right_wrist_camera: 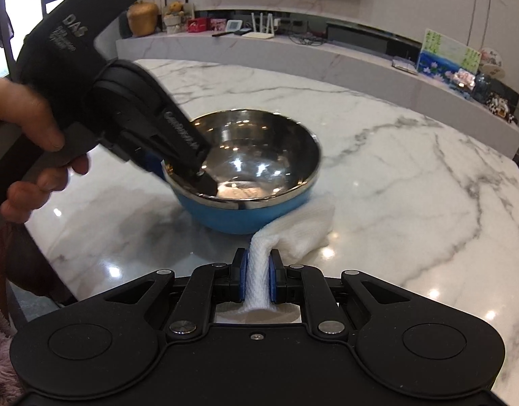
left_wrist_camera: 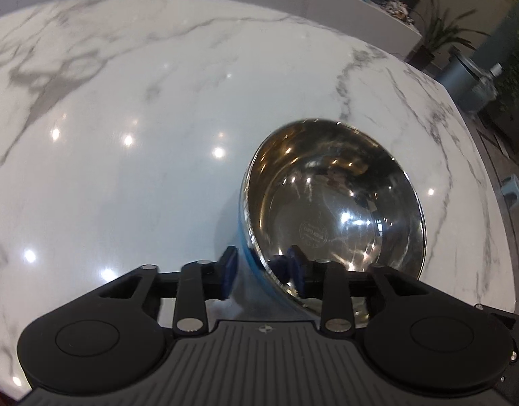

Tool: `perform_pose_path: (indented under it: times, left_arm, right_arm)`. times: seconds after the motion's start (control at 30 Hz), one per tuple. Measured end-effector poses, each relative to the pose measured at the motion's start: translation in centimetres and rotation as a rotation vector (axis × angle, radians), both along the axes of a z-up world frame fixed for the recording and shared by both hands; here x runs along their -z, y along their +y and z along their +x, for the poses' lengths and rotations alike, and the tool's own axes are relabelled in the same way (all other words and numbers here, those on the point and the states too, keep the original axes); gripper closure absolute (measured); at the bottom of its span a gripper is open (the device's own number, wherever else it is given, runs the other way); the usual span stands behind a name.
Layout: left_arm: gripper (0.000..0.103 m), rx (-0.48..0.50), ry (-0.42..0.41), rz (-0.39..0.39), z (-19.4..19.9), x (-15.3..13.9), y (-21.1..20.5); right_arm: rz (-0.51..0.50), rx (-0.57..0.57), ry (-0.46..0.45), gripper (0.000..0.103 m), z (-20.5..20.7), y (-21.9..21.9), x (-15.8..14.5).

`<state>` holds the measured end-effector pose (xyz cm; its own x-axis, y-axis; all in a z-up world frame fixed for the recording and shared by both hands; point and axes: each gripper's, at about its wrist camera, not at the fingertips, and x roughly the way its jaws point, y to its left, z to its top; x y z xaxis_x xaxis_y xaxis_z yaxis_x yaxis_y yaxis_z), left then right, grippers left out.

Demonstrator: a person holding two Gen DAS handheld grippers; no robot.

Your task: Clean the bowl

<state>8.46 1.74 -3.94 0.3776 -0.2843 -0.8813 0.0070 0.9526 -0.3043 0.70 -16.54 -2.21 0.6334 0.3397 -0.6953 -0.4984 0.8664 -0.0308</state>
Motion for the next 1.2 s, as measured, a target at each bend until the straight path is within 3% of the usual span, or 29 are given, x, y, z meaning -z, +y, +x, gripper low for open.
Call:
perform_pose_path:
  times: [0.23, 0.43, 0.57, 0.87, 1.0, 1.2]
  left_arm:
    - [0.057, -0.028, 0.012, -0.074, -0.9, -0.2, 0.3]
    - [0.067, 0.034, -0.025, 0.003, -0.7, -0.6, -0.7]
    - [0.076, 0.073, -0.037, 0.057, -0.5, -0.5, -1.1]
    - [0.076, 0.161, -0.055, 0.112, 0.3, -0.8, -1.6]
    - [0.077, 0.187, -0.049, 0.116, 0.7, -0.9, -1.5]
    - [0.078, 0.148, -0.035, 0.089, 1.0, -0.7, -0.9]
  right_arm:
    - [0.016, 0.019, -0.086, 0.092, 0.3, -1.1, -1.6]
    - [0.004, -0.009, -0.111, 0.092, 0.3, -0.9, -2.0]
    - [0.000, -0.007, -0.093, 0.092, 0.3, -0.9, -1.9]
    - [-0.002, -0.014, -0.043, 0.092, 0.1, -0.3, -1.4]
    - [-0.004, -0.026, -0.017, 0.092, -0.2, 0.0, -0.7]
    - [-0.013, -0.041, 0.004, 0.092, -0.4, 0.6, -0.2]
